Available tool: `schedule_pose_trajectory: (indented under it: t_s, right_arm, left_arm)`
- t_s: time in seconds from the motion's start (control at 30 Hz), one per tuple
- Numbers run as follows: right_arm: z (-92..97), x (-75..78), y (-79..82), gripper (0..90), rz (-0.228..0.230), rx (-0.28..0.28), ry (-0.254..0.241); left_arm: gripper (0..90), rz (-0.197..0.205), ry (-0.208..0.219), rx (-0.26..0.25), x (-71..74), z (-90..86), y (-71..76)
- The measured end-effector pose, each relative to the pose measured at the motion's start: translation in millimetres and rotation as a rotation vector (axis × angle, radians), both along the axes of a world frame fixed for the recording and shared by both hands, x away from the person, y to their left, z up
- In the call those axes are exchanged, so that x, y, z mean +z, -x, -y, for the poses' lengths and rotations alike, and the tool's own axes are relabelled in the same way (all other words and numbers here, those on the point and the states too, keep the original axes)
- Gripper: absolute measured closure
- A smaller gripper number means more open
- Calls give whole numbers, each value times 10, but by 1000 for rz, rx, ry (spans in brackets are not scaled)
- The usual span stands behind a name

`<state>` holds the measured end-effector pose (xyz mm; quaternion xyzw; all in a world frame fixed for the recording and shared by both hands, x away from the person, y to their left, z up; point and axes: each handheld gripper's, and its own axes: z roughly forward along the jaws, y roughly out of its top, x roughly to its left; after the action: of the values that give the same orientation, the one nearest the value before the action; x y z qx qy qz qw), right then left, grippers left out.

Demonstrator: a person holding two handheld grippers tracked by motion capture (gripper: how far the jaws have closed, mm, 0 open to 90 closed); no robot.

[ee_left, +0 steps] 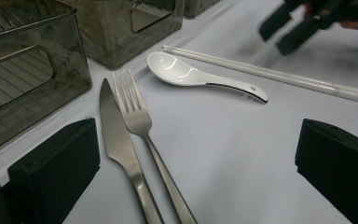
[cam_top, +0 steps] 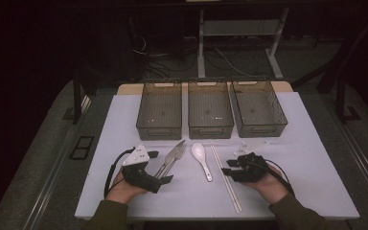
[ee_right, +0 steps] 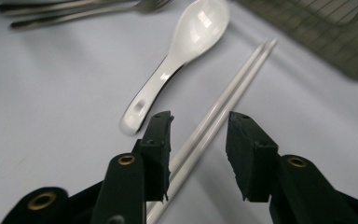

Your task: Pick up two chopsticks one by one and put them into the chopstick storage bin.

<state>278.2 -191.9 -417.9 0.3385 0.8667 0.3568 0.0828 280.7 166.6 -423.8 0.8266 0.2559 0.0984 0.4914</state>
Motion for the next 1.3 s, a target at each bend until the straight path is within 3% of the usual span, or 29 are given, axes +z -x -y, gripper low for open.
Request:
schedule_pose_trajectory:
  t_s: [0.3,0.5,0.9,1.1,1.3]
  right_arm:
    - [237,-77,430,701,-43,10,-8]
    - [230,-132,600,723,-64,38,6]
    - [185,-190,634,750,-85,54,52]
    - [236,-183,612,766,-57,35,95]
    - [261,-183,591,763,-59,31,110]
  left_arm:
    - [0,-5,-11,1,-9,2,-4]
    - [0,-7,-16,0,-13,2,-6]
    - [0,-6,-14,1,-15,-1,-6]
    - [0,-6,-15,1,-12,-5,-5]
    - [0,-5,-14,1,-12,-3,-4]
